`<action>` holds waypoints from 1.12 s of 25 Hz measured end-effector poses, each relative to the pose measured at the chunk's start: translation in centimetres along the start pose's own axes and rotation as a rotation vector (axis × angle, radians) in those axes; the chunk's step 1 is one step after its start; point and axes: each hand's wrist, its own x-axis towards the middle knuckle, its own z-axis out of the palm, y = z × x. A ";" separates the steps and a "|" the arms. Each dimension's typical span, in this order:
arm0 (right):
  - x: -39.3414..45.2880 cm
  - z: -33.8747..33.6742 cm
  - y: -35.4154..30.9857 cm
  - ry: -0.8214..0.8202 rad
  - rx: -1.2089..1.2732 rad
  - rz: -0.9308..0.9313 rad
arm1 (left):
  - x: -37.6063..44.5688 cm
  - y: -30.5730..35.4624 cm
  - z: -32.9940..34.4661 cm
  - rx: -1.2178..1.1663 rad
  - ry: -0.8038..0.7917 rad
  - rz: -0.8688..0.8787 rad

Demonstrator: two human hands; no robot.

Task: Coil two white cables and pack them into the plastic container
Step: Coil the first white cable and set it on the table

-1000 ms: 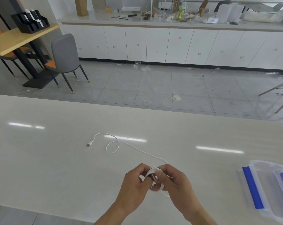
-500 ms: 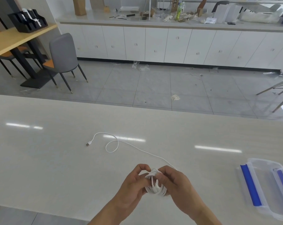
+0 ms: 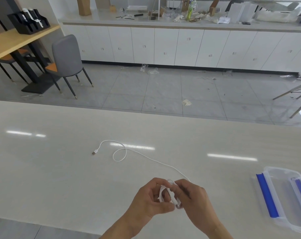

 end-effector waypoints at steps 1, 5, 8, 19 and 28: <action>-0.1 0.1 -0.1 0.011 0.000 0.006 | 0.0 0.0 0.4 0.074 0.049 0.031; 0.0 0.1 -0.1 0.030 0.033 0.017 | 0.0 0.3 0.8 0.237 0.070 0.067; -0.2 -0.1 0.0 0.023 0.017 0.019 | 0.2 0.3 0.7 0.310 0.068 0.078; 0.1 0.1 0.0 0.082 0.057 0.076 | -0.3 -1.2 0.9 0.593 0.311 0.286; -0.3 1.7 0.0 0.139 0.368 0.162 | 0.1 -0.2 0.9 -0.334 0.489 -0.010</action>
